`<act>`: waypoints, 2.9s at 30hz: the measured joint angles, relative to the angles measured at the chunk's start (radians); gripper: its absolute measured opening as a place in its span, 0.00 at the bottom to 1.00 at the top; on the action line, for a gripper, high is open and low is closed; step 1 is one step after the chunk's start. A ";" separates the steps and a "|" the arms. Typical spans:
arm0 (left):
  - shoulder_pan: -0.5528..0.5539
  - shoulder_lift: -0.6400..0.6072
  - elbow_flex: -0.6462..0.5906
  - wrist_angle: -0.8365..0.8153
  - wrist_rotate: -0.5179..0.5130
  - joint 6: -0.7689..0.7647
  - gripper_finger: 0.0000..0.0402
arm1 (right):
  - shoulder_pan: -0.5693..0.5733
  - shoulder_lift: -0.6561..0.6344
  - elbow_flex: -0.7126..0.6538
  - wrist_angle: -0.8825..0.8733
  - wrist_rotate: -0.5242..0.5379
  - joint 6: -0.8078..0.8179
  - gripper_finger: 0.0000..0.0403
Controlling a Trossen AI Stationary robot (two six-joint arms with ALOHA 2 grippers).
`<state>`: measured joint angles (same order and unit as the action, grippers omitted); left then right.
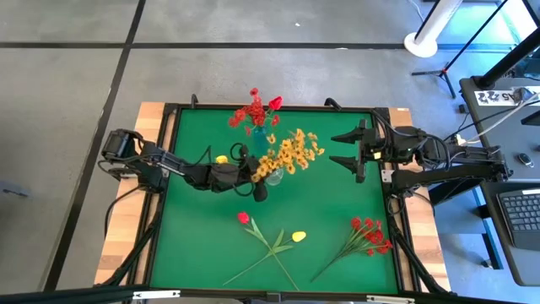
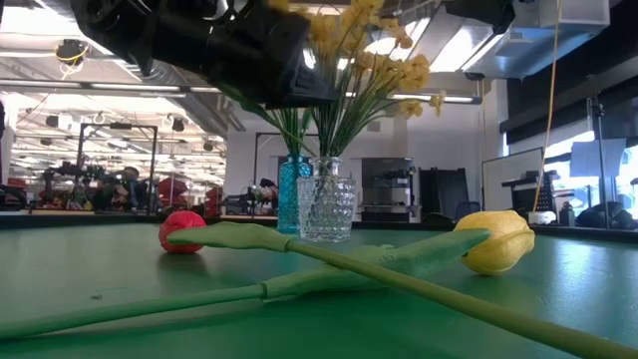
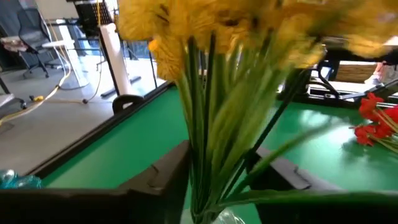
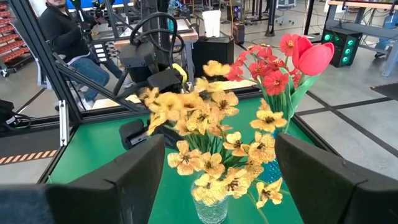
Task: Sort flowers into vase by color
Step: Put the yellow flowers into the transparent vase, then adjust the yellow flower in the transparent vase
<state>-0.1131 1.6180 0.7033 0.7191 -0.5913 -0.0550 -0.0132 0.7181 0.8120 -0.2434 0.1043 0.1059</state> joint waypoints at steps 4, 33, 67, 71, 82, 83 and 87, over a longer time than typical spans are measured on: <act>-0.005 0.000 0.000 -0.009 -0.001 -0.022 0.49 | 0.000 0.000 0.000 0.000 0.000 0.001 0.75; -0.102 -0.232 0.003 -0.293 -0.062 -0.095 0.61 | 0.000 0.000 0.000 0.000 -0.003 0.020 0.75; -0.284 -0.412 0.002 -0.529 -0.268 -0.100 0.61 | 0.000 0.000 0.000 -0.030 -0.012 0.042 0.75; -0.308 -0.434 0.002 -0.528 -0.293 -0.095 0.61 | 0.000 0.000 0.000 -0.033 -0.012 0.045 0.75; -0.321 -0.448 0.002 -0.526 -0.322 -0.092 0.61 | 0.000 0.000 0.000 -0.040 -0.014 0.051 0.75; -0.327 -0.452 0.002 -0.527 -0.328 -0.090 0.61 | 0.000 0.000 0.000 -0.046 -0.017 0.051 0.75; -0.350 -0.487 0.002 -0.526 -0.339 -0.074 0.61 | 0.000 0.000 0.000 -0.046 -0.017 0.052 0.75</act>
<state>-0.4631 1.1307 0.7048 0.1932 -0.9299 -0.1288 -0.0132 0.7177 0.8124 -0.2894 0.0871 0.1577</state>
